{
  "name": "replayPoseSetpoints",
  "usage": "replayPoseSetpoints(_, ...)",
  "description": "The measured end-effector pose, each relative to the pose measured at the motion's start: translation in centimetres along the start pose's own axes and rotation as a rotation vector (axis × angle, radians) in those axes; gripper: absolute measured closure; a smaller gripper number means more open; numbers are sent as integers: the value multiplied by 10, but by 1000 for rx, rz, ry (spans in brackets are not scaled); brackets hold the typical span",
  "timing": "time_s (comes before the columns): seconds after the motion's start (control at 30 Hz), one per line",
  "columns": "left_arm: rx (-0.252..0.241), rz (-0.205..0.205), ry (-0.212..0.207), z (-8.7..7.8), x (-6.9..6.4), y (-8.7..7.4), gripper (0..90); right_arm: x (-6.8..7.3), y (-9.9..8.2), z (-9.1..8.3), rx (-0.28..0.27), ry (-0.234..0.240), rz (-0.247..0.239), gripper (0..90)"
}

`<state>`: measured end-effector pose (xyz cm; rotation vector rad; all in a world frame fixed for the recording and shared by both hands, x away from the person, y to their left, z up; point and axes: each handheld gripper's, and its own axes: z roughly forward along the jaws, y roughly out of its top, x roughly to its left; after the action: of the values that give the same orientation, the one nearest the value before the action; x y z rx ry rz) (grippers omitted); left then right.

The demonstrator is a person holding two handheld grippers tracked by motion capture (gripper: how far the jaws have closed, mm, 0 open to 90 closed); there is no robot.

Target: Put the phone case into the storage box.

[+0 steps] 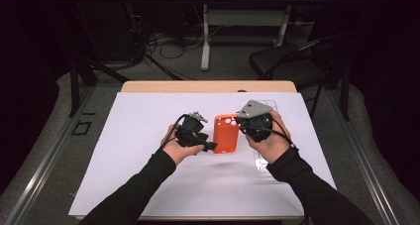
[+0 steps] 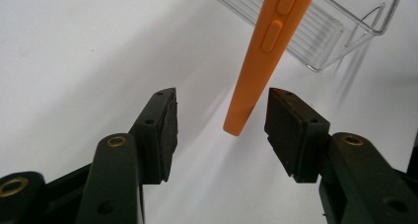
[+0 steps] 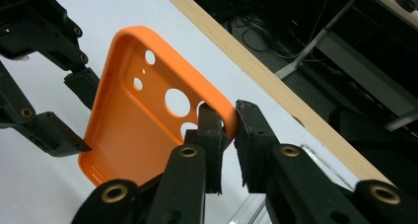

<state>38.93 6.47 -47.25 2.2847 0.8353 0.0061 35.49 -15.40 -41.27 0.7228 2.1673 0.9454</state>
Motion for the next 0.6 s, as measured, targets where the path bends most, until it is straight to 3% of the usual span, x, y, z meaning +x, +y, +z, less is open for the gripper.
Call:
replayPoseSetpoints(0.1,-20,31,8,-2,1,0,456,0,1,0,-2,-2,-6,821)
replayPoseSetpoints(0.27,-44,37,23,-8,4,-2,452,-4,2,-1,-5,-13,-10,821)
replayPoseSetpoints(0.37,-45,33,45,-11,7,-5,436,-8,2,-2,-11,-20,-6,821)
replayPoseSetpoints(0.5,-56,22,44,-16,12,-10,429,-18,5,-5,-25,-31,-2,821)
replayPoseSetpoints(0.6,-61,1,35,-18,15,-13,370,-26,8,-7,-33,-50,-8,821)
